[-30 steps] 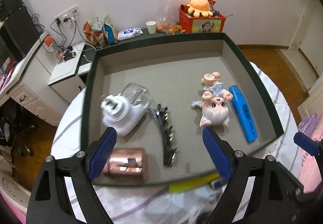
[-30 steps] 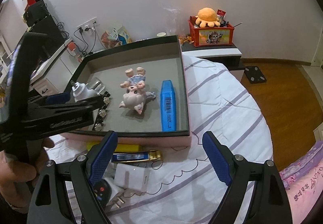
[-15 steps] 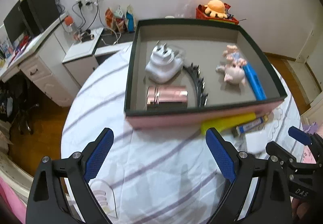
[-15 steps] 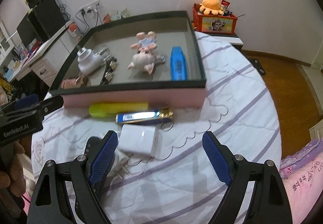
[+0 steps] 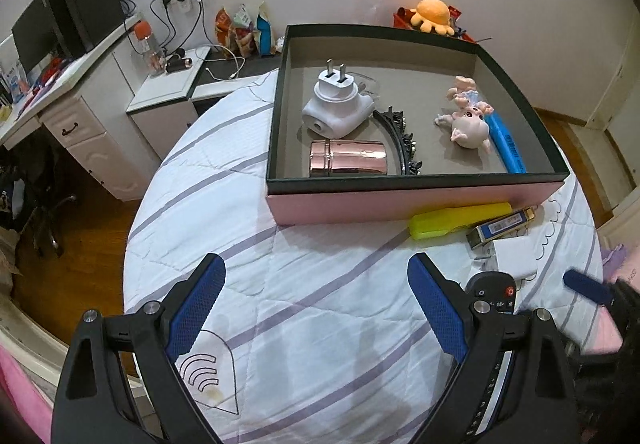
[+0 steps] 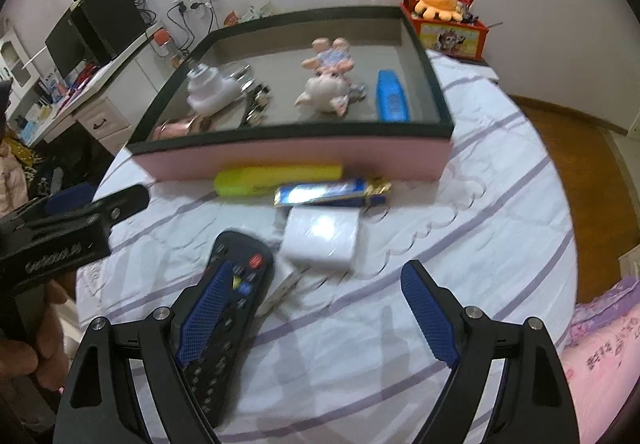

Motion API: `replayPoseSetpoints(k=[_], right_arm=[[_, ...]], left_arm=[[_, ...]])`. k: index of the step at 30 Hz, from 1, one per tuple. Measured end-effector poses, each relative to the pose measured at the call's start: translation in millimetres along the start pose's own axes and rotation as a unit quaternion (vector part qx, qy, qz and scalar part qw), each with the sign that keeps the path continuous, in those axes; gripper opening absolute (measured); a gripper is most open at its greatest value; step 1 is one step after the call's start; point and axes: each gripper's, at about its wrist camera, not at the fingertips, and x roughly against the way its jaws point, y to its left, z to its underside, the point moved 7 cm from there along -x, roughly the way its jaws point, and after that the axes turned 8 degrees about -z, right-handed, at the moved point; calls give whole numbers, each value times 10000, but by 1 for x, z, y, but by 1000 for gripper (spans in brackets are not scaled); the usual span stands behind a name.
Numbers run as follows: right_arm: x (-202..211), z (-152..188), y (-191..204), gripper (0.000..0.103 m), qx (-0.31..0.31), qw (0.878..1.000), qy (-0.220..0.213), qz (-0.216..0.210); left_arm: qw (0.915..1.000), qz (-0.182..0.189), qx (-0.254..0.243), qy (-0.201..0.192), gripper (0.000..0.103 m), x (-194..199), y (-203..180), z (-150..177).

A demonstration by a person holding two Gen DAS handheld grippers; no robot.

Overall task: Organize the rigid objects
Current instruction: 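Move the right gripper down to the black TV remote, then grasp the black TV remote with the right gripper and lift it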

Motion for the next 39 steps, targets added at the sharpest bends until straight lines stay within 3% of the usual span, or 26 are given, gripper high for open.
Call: replayPoseSetpoints(k=[9, 19, 21, 27, 39], right_arm=[[-19, 30, 44, 87, 88, 9993, 343, -74], [-35, 39, 59, 86, -94, 9989, 440, 118], [-38, 41, 61, 74, -91, 9987, 479, 140], [-47, 40, 60, 49, -80, 9979, 521, 369], [-27, 37, 61, 43, 2, 9994, 356, 50]], left_arm=[[10000, -62, -23, 3, 94, 0, 13, 17], [9995, -288, 156, 3, 94, -3, 48, 47], [9994, -290, 197, 58, 94, -7, 54, 51], [9991, -296, 263, 128, 94, -13, 64, 55], [9997, -203, 80, 71, 94, -8, 41, 50]])
